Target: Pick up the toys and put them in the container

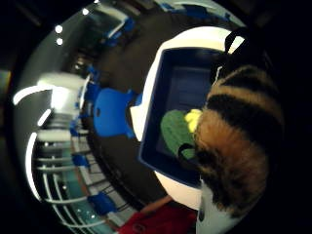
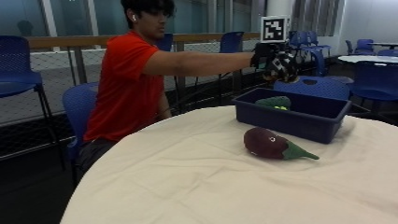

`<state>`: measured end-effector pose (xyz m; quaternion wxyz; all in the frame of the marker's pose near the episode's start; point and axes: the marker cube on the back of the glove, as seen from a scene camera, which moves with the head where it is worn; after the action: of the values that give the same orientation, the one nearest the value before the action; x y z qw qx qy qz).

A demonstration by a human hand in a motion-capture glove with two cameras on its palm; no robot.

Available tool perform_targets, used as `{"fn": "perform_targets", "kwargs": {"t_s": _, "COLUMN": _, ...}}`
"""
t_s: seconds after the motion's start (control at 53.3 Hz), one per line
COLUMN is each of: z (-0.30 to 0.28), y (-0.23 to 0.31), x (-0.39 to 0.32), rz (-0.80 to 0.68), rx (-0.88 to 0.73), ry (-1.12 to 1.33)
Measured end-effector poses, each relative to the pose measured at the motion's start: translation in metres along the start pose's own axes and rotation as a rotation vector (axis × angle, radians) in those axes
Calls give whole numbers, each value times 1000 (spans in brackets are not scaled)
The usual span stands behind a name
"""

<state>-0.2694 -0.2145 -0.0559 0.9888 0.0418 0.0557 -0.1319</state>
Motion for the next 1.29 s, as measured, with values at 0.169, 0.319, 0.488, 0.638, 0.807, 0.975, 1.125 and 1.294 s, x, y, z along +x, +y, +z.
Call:
{"fn": "perform_targets", "kwargs": {"t_s": 0.169, "z": 18, "y": -7, "x": -27, "rz": -110, "rx": -25, "ry": 55}}
{"fn": "perform_targets", "kwargs": {"t_s": 0.319, "z": 33, "y": -3, "x": -19, "rz": -159, "rx": -118, "ry": 120}}
{"fn": "perform_targets", "kwargs": {"t_s": 0.488, "z": 31, "y": -2, "x": 3, "rz": -65, "rx": -92, "ry": -94}}
{"fn": "perform_targets", "kwargs": {"t_s": 0.638, "z": 34, "y": -1, "x": 63, "rz": 33, "rx": -42, "ry": -120}}
{"fn": "perform_targets", "kwargs": {"t_s": 0.807, "z": 53, "y": -1, "x": 135, "rz": 168, "rx": -30, "ry": -46}}
{"fn": "perform_targets", "kwargs": {"t_s": 0.975, "z": 79, "y": 1, "x": 185, "rz": 247, "rx": -77, "ry": -47}}
{"fn": "perform_targets", "kwargs": {"t_s": 1.125, "z": 105, "y": 2, "x": 209, "rz": 284, "rx": -125, "ry": -35}}
{"fn": "perform_targets", "kwargs": {"t_s": 1.294, "z": 139, "y": 3, "x": 217, "rz": 302, "rx": -182, "ry": -26}}
